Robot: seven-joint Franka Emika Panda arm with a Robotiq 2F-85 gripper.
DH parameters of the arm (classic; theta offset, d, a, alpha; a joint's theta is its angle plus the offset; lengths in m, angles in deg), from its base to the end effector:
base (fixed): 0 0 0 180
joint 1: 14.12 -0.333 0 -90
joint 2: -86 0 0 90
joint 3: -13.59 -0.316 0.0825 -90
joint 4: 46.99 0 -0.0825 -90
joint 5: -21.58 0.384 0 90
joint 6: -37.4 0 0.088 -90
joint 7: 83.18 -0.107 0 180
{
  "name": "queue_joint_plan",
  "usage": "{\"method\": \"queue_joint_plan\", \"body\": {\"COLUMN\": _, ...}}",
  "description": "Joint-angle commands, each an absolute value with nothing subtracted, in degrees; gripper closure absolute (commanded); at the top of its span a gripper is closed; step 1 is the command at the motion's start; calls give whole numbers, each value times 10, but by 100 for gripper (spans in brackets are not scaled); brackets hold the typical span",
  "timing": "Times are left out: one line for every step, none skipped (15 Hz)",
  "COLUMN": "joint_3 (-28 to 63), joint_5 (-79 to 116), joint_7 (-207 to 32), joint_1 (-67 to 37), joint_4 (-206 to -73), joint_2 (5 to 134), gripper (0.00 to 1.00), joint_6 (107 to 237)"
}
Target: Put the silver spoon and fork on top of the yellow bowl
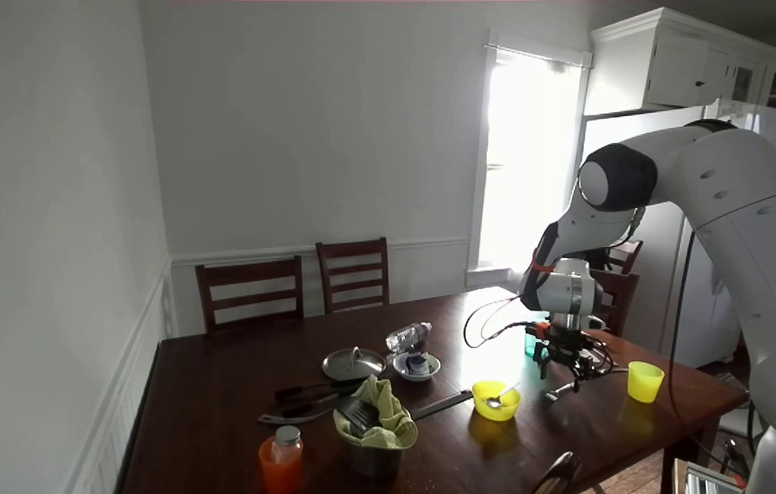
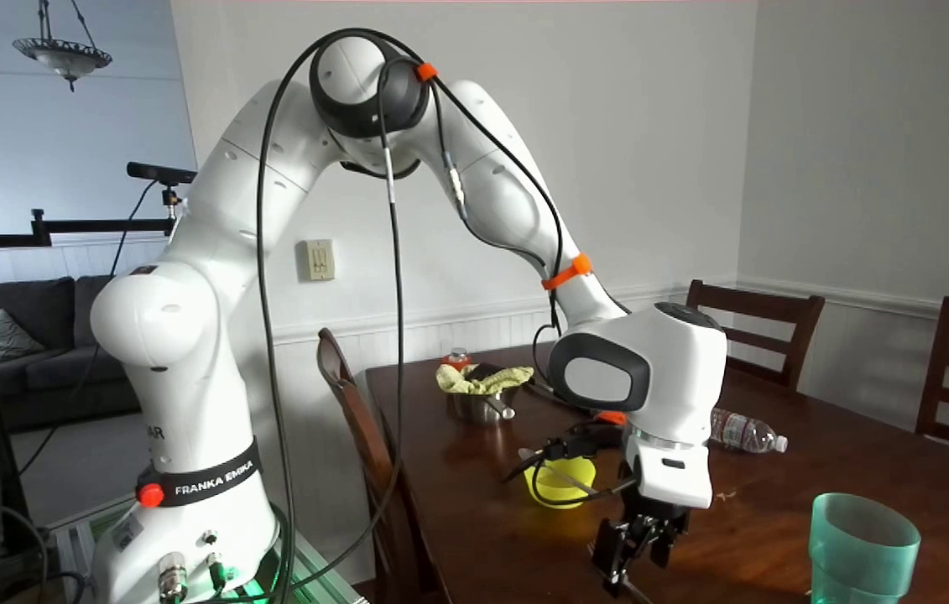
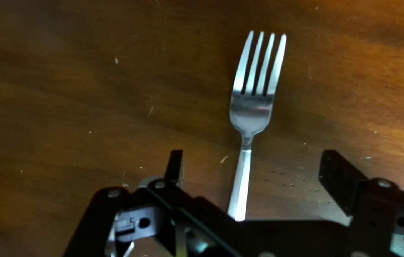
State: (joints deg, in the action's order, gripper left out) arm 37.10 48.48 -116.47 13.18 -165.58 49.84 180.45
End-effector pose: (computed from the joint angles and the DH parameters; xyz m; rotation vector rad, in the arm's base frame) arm 0.3501 -0.4454 0.1336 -1.9215 2.4420 0.1687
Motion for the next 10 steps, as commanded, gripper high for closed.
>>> {"method": "queue_joint_plan", "body": {"joint_3": 358, "joint_5": 502, "joint_7": -1160, "joint_1": 152, "joint_4": -1628, "joint_2": 479, "gripper": 33, "joint_6": 1796}}
{"method": "queue_joint_plan", "body": {"joint_3": 358, "joint_5": 503, "joint_7": -1160, "joint_1": 153, "joint_4": -1626, "joint_2": 476, "gripper": 40, "joint_6": 1795}}
{"method": "queue_joint_plan", "body": {"joint_3": 357, "joint_5": 502, "joint_7": -1160, "joint_1": 155, "joint_4": -1622, "joint_2": 474, "gripper": 47, "joint_6": 1790}}
{"method": "queue_joint_plan", "body": {"joint_3": 357, "joint_5": 503, "joint_7": -1159, "joint_1": 156, "joint_4": -1620, "joint_2": 472, "gripper": 55, "joint_6": 1789}}
{"method": "queue_joint_plan", "body": {"joint_3": 357, "joint_5": 503, "joint_7": -1160, "joint_1": 157, "joint_4": -1618, "joint_2": 471, "gripper": 62, "joint_6": 1785}}
{"method": "queue_joint_plan", "body": {"joint_3": 357, "joint_5": 503, "joint_7": -1159, "joint_1": 158, "joint_4": -1617, "joint_2": 470, "gripper": 70, "joint_6": 1785}}
{"method": "queue_joint_plan", "body": {"joint_3": 357, "joint_5": 502, "joint_7": -1159, "joint_1": 158, "joint_4": -1616, "joint_2": 470, "gripper": 76, "joint_6": 1785}}
{"method": "queue_joint_plan", "body": {"joint_3": 355, "joint_5": 504, "joint_7": -1157, "joint_1": 160, "joint_4": -1616, "joint_2": 471, "gripper": 82, "joint_6": 1784}}
{"method": "queue_joint_plan", "body": {"joint_3": 356, "joint_5": 503, "joint_7": -1157, "joint_1": 158, "joint_4": -1617, "joint_2": 473, "gripper": 90, "joint_6": 1784}}
{"method": "queue_joint_plan", "body": {"joint_3": 356, "joint_5": 503, "joint_7": -1157, "joint_1": 157, "joint_4": -1619, "joint_2": 475, "gripper": 96, "joint_6": 1784}}
